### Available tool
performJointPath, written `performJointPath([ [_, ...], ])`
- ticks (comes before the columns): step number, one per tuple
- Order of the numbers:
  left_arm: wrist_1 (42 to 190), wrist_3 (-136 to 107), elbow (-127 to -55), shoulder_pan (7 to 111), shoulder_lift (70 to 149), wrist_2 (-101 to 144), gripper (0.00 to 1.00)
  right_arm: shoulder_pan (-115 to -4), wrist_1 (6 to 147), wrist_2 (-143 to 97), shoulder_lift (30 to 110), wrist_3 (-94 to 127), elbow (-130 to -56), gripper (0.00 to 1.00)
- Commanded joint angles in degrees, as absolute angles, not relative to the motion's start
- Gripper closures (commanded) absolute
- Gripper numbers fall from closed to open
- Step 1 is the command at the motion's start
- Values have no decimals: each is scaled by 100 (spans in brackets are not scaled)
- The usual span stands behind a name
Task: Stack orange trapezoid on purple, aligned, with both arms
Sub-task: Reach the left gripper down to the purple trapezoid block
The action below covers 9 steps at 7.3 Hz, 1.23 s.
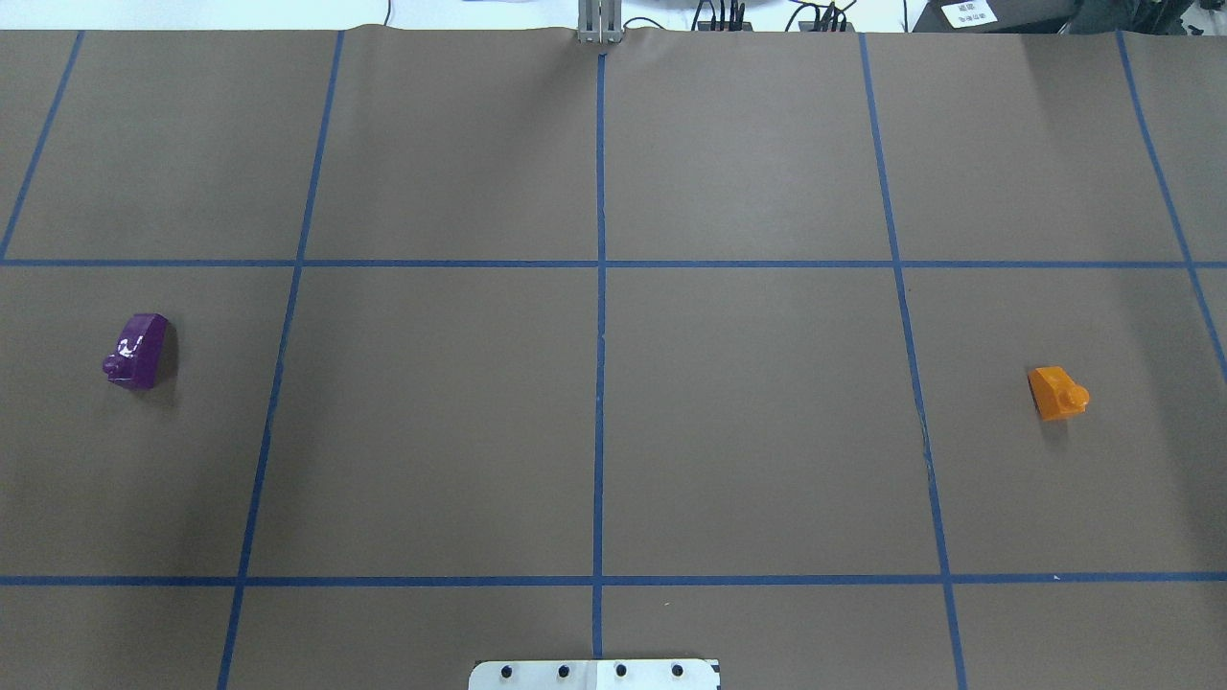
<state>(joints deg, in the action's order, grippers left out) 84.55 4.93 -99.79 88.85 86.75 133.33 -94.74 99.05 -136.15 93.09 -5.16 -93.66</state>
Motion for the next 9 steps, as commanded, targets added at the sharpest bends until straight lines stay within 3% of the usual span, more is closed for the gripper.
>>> performJointPath([
  [1,8455,492,-10002,8886,8675,13333,0,-9475,9905,-13614,9308,-510,-9360,0],
  [4,8498,492,-10692,8807,8833,13342,0,-9475,9905,-13640,9290,-501,-9404,0],
  [9,9428,-1804,-10960,7782,8877,14018,0,-9475,9659,-13711,9097,-273,-9694,0],
])
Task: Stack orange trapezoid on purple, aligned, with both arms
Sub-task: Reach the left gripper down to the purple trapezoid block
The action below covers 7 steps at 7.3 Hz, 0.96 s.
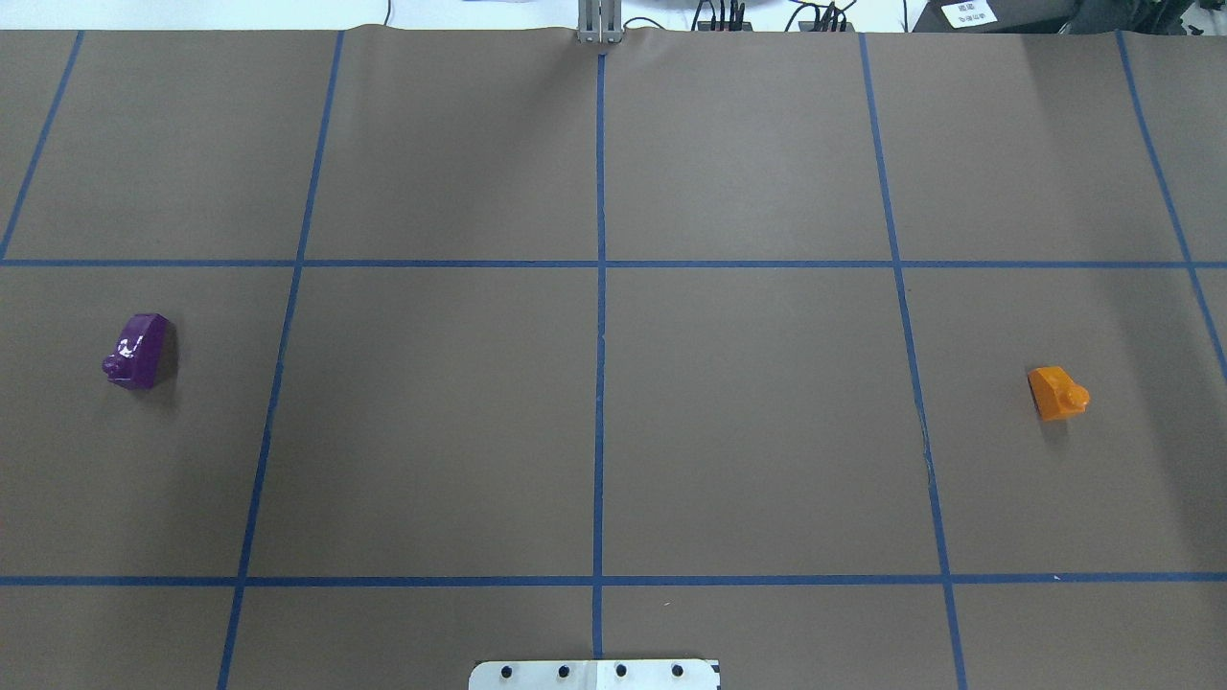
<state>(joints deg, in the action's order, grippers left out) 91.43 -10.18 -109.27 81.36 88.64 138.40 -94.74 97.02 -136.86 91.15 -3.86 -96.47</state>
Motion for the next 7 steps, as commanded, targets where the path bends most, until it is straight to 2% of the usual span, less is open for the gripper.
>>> performJointPath([
  [1,9883,-2811,-10934,7335,8868,13836,0,-9466,9659,-13711,9097,-264,-9677,0],
  [3,11052,-4703,-10881,6158,8789,12601,0,-9466,9659,-13746,9088,-255,-9712,0],
  [4,11126,-5172,-10872,5578,8780,11994,0,-9457,9650,-13746,9070,-264,-9721,0],
  [6,11458,-5282,-10541,5134,8780,11497,0,-9457,9650,-13746,9062,-255,-9729,0],
  [7,12131,-5282,-10068,5133,8780,11505,0,-9448,9659,-13746,9027,-246,-9721,0],
])
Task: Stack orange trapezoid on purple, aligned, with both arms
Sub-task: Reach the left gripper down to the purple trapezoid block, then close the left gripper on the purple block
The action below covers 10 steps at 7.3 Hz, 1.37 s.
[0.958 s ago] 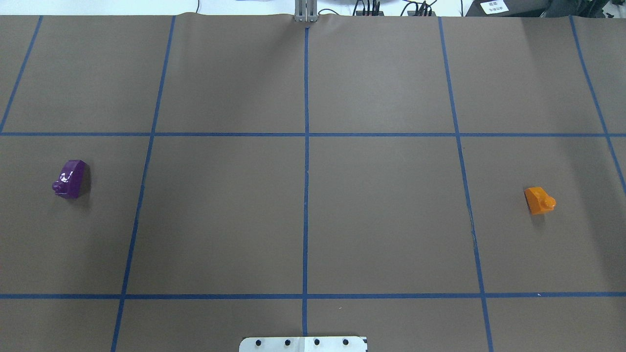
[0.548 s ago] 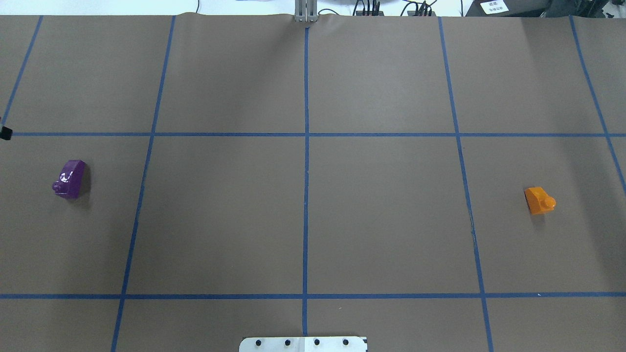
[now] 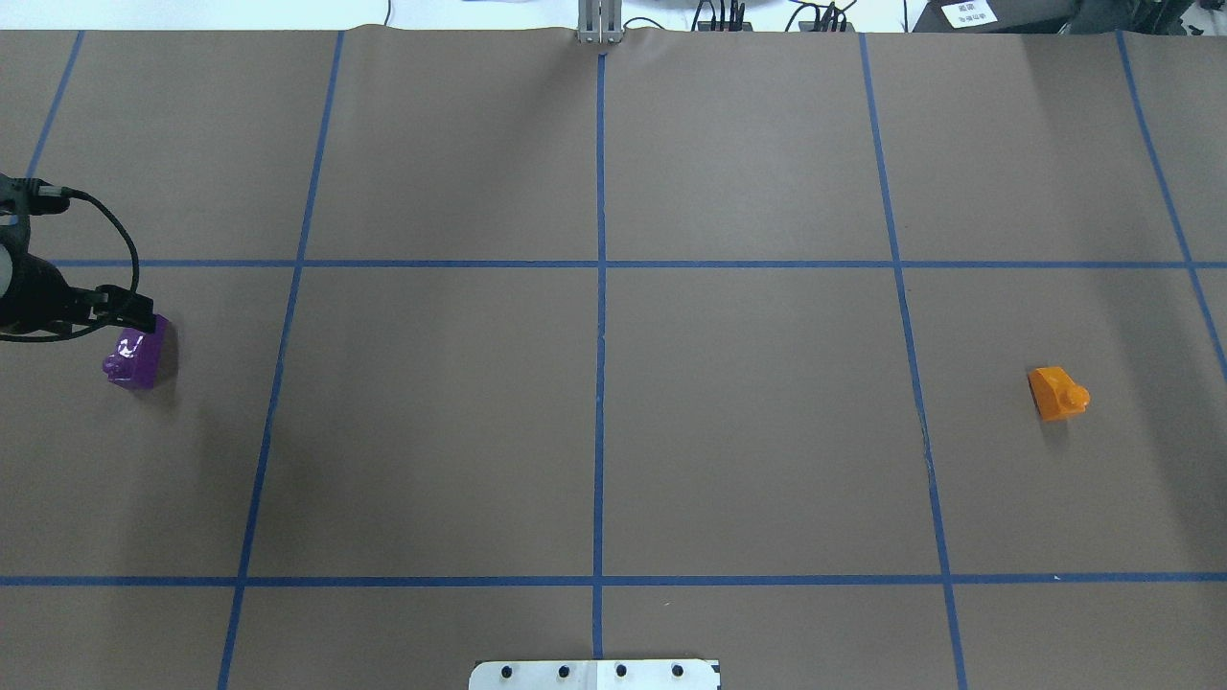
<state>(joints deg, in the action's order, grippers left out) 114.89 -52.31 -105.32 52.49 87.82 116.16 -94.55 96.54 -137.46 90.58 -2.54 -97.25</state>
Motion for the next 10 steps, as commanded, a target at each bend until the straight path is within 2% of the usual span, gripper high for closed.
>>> performJointPath([
  [1,12425,-5265,-9802,5133,8780,11514,0,-9448,9659,-13755,9026,-246,-9721,0],
  [7,12419,-5229,-9527,4887,8789,11566,1,-9387,9659,-13772,9026,-246,-9712,0],
  [8,12410,-5238,-9536,4887,8789,11575,39,-9387,9659,-13772,9026,-237,-9712,0],
  [9,12384,-5238,-9527,4887,8780,11575,94,-9387,9659,-13772,9026,-237,-9712,0],
  [10,12384,-5238,-9519,4887,8772,11575,100,-9387,9659,-13772,9026,-237,-9721,0],
])
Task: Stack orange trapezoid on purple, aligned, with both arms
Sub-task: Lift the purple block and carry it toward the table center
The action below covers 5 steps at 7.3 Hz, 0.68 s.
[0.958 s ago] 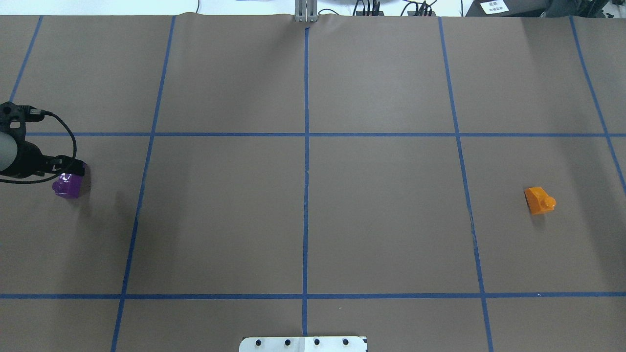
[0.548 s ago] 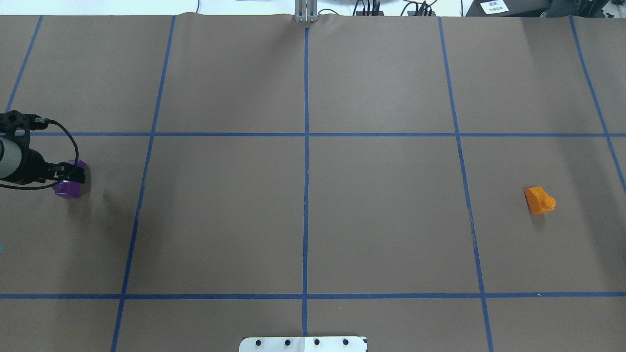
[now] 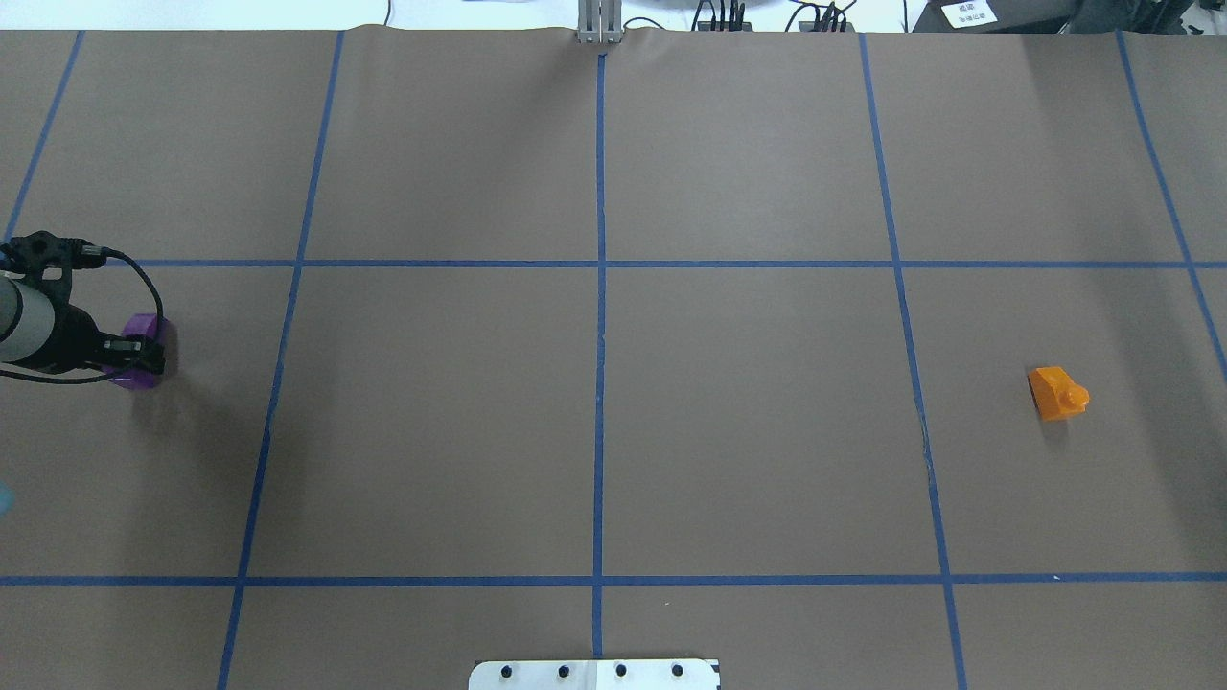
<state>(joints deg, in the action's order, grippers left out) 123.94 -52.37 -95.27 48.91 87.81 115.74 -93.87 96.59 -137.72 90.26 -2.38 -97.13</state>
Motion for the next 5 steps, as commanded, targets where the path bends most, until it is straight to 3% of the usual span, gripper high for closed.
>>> performJointPath([
  [1,12366,-5238,-9606,4904,8780,11697,100,-9361,9659,-13772,8992,-237,-9721,0],
  [4,12059,-5203,-10649,5072,8937,12393,100,-9360,9659,-13772,8974,-237,-9686,0],
  [5,12015,-5212,-10661,4976,9469,12375,100,-9360,9668,-13790,8974,-237,-9703,0],
])
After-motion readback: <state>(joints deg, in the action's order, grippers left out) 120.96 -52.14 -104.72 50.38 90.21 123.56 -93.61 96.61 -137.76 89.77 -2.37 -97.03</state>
